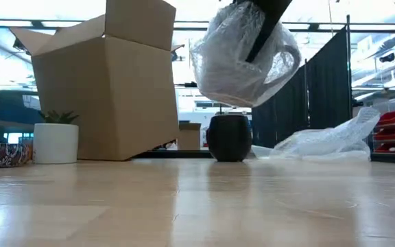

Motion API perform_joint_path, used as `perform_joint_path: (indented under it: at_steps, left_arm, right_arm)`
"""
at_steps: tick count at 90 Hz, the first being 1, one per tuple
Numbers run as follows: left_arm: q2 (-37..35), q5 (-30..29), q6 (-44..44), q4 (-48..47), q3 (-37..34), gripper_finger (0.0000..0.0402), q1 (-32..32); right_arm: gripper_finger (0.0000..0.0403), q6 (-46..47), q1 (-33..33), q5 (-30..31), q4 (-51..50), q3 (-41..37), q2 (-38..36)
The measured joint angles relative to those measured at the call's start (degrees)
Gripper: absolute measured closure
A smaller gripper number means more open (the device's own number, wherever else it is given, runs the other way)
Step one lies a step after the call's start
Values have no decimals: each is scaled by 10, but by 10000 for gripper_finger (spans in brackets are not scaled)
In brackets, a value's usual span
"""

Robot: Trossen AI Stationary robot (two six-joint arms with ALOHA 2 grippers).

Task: Wrap mug
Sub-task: Put the wrapped blue mug into the box

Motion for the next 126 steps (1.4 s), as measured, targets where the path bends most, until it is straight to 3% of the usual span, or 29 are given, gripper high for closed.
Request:
perform_joint_path:
  at_steps: [22, 48, 61, 79, 102, 126]
  left_arm:
    - [19, 88, -26, -48, 0, 286, 142]
    - [88, 218, -14, -51, 0, 394, 324]
    - [128, 260, -17, -64, 0, 399, 404]
    - [186, 362, -34, -80, 0, 401, 516]
    - [249, 424, -56, -165, 0, 402, 601]
    - [250, 513, -50, -222, 0, 402, 611]
  right_arm:
    - [399, 0, 0, 0, 2, 0, 0]
    - [399, -5, 5, 0, 2, 0, 0]
    - [399, -9, 15, 0, 2, 0, 0]
    - [399, -18, 27, -1, 2, 0, 0]
    - [399, -19, 38, -1, 2, 0, 0]
    - [399, -20, 36, -1, 1, 0, 0]
